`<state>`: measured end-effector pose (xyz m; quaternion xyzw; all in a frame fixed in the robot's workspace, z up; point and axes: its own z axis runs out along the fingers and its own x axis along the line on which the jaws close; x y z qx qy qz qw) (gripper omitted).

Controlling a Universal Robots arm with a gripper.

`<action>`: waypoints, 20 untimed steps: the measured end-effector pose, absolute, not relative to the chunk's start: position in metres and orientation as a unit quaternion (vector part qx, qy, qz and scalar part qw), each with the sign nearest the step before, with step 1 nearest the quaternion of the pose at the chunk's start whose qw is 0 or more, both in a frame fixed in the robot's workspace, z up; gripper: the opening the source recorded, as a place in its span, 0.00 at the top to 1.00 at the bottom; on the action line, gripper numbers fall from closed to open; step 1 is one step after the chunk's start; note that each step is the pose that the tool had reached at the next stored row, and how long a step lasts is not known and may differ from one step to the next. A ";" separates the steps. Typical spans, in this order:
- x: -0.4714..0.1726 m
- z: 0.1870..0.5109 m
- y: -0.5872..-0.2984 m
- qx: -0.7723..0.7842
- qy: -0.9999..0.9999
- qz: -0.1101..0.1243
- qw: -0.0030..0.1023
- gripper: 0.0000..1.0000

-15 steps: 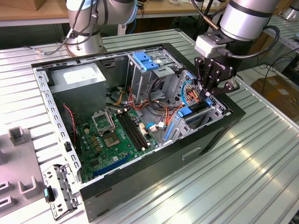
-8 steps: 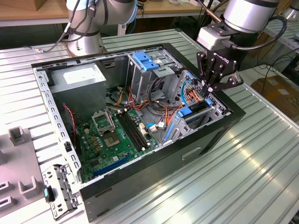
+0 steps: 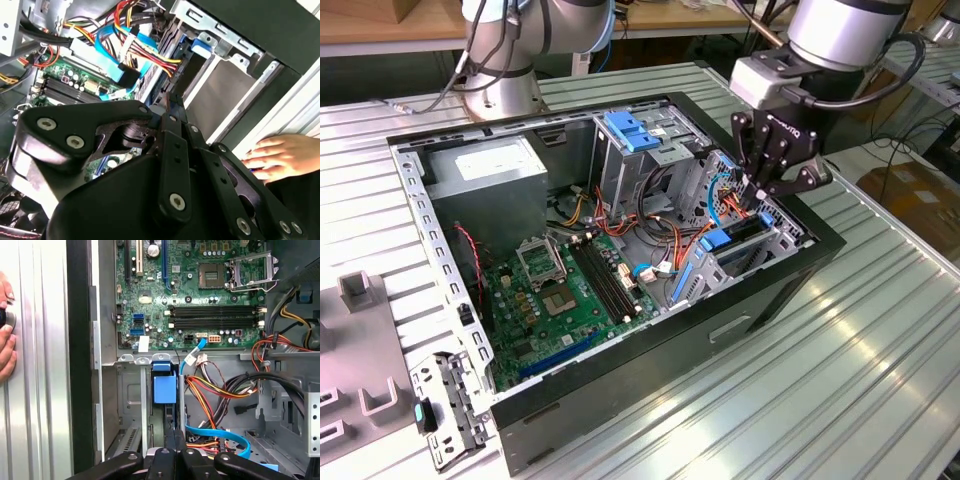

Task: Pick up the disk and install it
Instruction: 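Insert the second disk wire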

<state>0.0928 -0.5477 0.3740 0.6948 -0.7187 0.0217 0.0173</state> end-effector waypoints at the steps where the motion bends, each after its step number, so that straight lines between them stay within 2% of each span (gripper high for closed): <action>1: 0.093 0.376 -0.548 0.695 -0.719 0.022 0.017 0.89; 14: 0.094 0.399 -0.523 0.695 -0.719 0.021 0.022 0.89; 20: 0.101 0.399 -0.499 0.695 -0.718 0.014 0.033 0.89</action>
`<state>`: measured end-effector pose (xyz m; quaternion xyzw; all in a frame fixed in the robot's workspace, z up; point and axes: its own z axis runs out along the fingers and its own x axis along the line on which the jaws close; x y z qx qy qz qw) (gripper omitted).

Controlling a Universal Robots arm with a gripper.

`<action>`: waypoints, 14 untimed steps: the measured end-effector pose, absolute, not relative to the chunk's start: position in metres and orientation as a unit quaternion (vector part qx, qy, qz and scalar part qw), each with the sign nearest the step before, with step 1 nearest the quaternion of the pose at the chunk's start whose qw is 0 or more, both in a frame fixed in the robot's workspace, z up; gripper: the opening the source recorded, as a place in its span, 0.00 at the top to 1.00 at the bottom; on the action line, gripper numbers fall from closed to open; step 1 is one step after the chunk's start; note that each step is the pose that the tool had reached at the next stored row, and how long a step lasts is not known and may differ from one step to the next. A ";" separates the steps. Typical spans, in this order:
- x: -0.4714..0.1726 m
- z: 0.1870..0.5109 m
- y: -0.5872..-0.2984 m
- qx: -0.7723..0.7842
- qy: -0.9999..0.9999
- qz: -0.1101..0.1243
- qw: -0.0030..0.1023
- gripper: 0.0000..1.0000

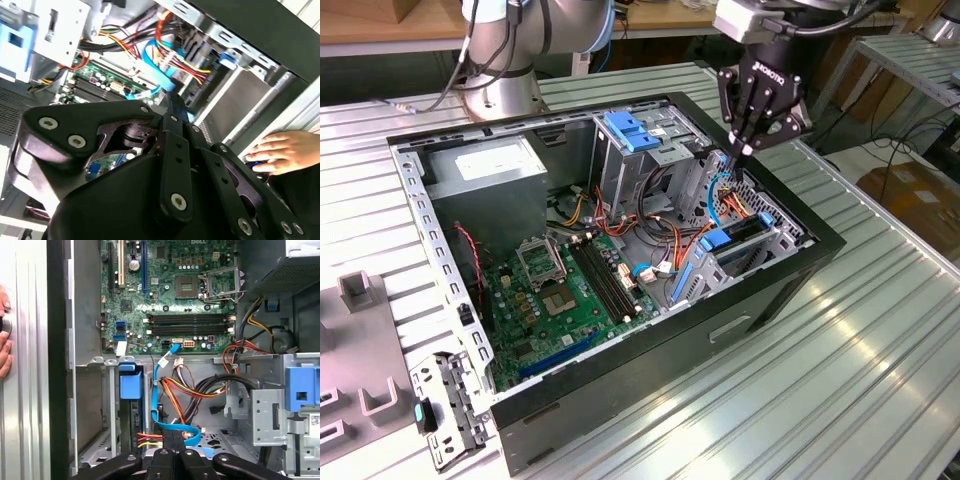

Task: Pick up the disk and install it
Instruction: 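Insert the second disk wire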

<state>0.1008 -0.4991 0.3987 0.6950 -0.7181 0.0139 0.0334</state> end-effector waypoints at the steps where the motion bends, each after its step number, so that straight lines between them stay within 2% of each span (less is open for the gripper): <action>1: 0.102 0.399 -0.494 0.695 -0.718 0.016 0.038 0.89; 5: 0.104 0.398 -0.487 0.694 -0.717 0.035 0.058 0.89; 10: 0.105 0.395 -0.487 0.693 -0.717 0.041 0.064 0.89; 11: 0.105 0.394 -0.487 0.693 -0.717 0.043 0.066 0.83; 12: 0.105 0.393 -0.487 0.693 -0.717 0.045 0.068 0.83; 13: 0.105 0.393 -0.487 0.692 -0.716 0.047 0.070 0.76; 14: 0.105 0.391 -0.487 0.692 -0.716 0.051 0.074 0.76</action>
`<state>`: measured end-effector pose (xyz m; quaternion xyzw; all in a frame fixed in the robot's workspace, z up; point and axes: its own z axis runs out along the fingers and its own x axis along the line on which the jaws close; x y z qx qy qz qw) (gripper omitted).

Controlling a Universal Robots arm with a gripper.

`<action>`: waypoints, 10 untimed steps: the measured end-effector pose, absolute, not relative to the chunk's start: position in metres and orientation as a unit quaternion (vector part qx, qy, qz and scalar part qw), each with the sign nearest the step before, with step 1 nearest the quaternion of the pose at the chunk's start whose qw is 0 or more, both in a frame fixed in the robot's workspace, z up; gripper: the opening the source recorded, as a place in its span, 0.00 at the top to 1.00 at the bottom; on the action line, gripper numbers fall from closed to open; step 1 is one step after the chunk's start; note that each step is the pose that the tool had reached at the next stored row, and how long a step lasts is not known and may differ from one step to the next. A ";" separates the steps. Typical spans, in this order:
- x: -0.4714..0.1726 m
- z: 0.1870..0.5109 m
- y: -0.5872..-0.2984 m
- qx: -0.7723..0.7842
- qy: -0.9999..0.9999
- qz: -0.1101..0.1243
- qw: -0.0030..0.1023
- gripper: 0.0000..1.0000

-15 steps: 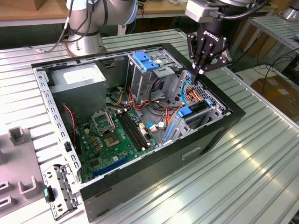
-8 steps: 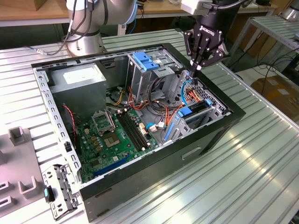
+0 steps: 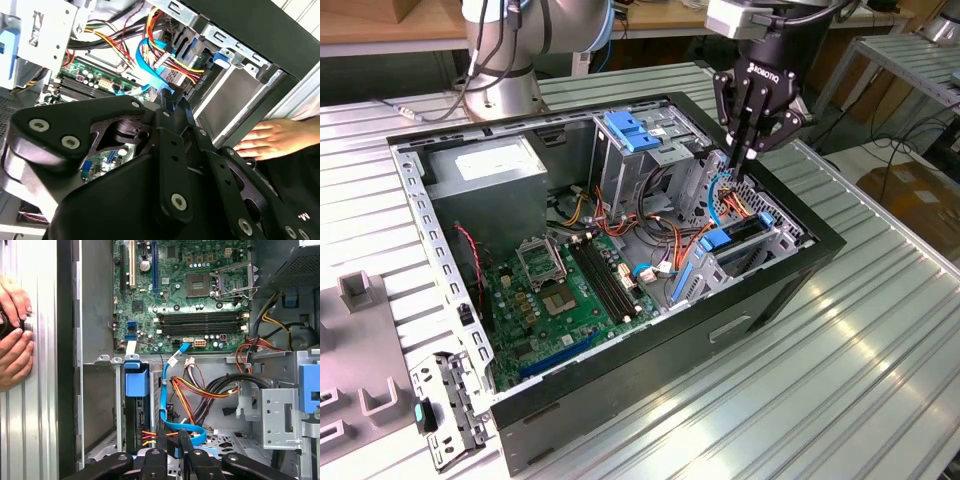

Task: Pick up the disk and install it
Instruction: 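Insert the second disk wire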

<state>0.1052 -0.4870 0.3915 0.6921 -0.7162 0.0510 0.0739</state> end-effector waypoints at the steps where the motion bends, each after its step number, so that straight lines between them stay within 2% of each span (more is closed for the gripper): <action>1: 0.105 0.391 -0.487 0.692 -0.716 0.053 0.076 0.76; 8: 0.106 0.390 -0.476 0.691 -0.715 0.062 0.084 0.76; 10: 0.107 0.390 -0.475 0.690 -0.715 0.068 0.090 0.76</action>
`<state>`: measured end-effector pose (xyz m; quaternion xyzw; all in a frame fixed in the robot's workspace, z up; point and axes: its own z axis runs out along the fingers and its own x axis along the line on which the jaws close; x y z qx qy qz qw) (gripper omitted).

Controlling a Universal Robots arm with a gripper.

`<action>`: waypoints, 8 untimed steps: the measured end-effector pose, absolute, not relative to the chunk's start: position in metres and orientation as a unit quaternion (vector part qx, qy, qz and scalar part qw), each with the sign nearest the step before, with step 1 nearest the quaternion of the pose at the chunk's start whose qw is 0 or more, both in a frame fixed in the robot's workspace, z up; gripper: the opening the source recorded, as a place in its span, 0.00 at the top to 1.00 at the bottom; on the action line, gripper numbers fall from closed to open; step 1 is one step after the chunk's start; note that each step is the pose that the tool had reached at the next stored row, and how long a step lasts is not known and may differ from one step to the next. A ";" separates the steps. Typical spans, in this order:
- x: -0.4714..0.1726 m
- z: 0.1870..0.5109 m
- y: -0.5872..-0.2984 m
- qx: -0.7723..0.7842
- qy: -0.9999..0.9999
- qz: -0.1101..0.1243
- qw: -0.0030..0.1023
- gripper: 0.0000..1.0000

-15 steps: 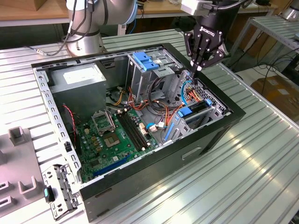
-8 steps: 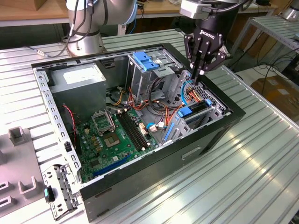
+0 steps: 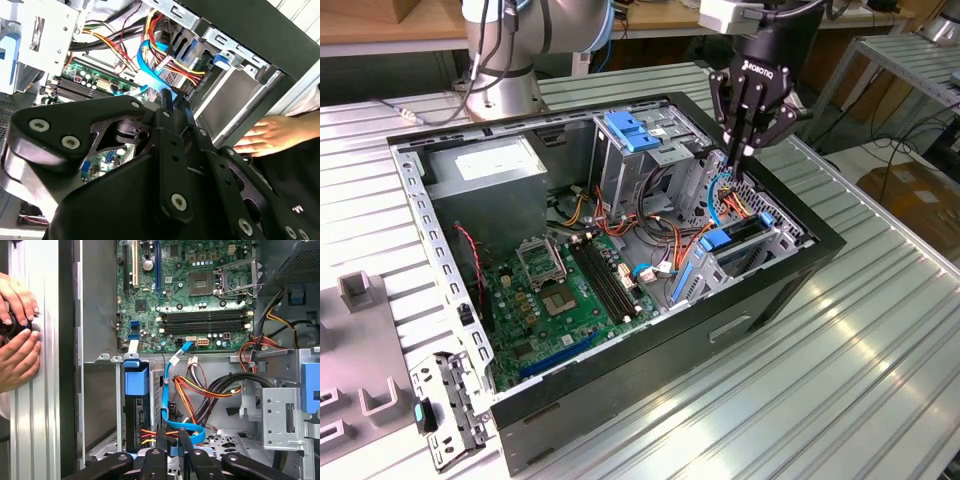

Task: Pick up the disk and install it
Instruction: 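Insert the second disk wire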

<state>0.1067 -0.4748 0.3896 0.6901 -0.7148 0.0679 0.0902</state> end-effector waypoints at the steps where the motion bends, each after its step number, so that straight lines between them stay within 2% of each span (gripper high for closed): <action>1: 0.107 0.389 -0.474 0.690 -0.714 0.072 0.094 0.76; 4: 0.107 0.387 -0.472 0.688 -0.713 0.083 0.104 0.76; 8: 0.108 0.378 -0.471 0.688 -0.713 0.086 0.107 0.76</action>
